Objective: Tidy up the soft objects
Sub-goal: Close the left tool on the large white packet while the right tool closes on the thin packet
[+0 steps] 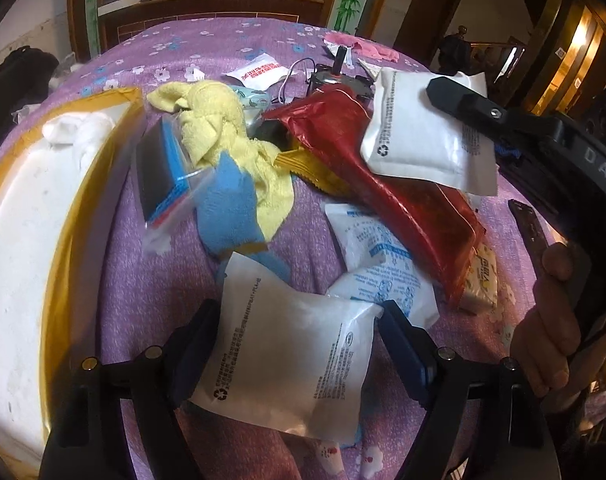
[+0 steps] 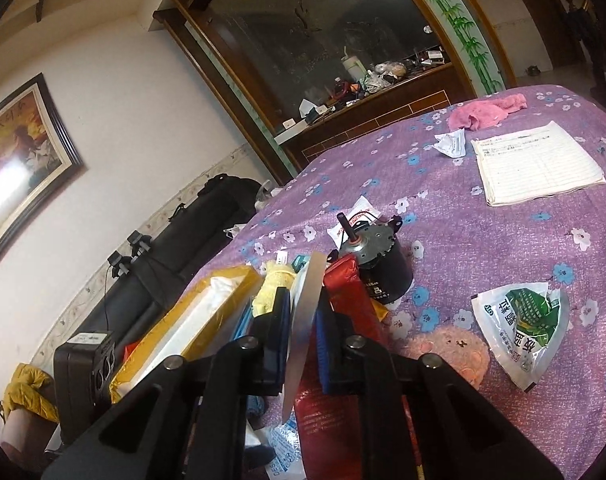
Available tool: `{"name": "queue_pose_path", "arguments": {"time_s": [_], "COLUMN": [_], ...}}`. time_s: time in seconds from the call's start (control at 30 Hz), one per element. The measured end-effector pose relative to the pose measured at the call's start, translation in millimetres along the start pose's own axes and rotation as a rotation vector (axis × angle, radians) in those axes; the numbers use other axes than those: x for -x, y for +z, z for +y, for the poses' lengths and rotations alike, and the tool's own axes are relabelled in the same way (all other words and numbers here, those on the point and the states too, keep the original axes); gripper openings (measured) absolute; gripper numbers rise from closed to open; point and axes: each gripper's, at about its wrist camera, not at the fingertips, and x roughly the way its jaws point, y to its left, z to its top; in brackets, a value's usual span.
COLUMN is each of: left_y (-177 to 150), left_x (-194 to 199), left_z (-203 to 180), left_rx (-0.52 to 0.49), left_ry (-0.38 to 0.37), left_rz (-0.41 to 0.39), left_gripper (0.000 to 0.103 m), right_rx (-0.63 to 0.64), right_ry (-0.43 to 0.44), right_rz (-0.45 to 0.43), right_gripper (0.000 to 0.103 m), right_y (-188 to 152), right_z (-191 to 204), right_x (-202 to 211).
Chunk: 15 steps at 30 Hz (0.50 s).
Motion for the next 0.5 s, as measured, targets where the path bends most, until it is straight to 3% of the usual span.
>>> {"name": "queue_pose_path", "arguments": {"time_s": [0.17,0.27,0.5], "left_y": [-9.4,-12.4,-27.0], "left_x": [6.9,10.9,32.6], "left_z": [0.1,4.7,1.7], "left_rx": [0.014,0.043,0.04], "left_ry": [-0.016,-0.039,-0.068], "left_rz": [-0.002,0.007,-0.032], "left_gripper": [0.072,0.058,0.054], "right_rx": [0.031,0.051,0.033], "right_ry": [0.0,-0.002,-0.001], "right_rz": [-0.001,-0.002,-0.007], "right_gripper": [0.01,0.01,0.01], "right_y": [-2.4,-3.6,-4.2], "right_z": [5.4,8.9,7.0], "right_x": [-0.2,-0.7,1.1]}}
